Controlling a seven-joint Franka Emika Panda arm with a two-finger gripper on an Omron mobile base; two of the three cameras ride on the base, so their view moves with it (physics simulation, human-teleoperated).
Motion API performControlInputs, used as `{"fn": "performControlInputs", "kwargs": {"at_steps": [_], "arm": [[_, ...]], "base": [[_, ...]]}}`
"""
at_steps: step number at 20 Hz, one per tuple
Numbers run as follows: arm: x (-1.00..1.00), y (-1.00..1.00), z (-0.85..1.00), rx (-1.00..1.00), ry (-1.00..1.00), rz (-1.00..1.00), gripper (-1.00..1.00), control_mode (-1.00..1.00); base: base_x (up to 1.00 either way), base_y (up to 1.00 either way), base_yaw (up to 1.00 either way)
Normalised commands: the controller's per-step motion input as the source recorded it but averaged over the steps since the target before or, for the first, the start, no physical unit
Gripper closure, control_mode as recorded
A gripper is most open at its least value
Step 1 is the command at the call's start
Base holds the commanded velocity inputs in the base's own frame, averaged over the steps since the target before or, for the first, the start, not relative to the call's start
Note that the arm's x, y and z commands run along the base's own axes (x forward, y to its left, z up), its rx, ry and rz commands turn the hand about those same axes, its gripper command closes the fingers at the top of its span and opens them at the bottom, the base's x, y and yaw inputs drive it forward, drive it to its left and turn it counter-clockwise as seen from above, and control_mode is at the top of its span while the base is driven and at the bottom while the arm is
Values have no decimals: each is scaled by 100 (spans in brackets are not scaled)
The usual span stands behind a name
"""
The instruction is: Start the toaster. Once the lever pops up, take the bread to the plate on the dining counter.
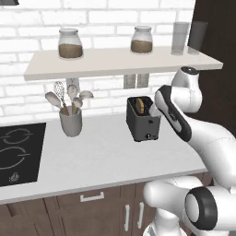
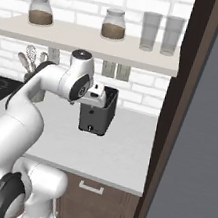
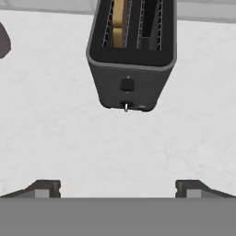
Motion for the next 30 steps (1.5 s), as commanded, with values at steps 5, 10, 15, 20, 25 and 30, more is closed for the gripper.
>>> {"fn": "performControlInputs", "kwargs": {"at_steps": [5,10,15,20,25,30], "arm": [[32,8,-23,0,0,3,100,-100],[14,0,-21,0,0,3,100,-100],[2,0,-27,0,0,0,100,-100],[28,0,-23,0,0,0,100,-100],[32,0,-17,0,0,0,100,-100],[31,0,-9,0,0,1,100,-100]], "base": [[0,0,0],[0,0,0],[0,0,0],[0,0,0],[0,0,0],[0,0,0]]}}
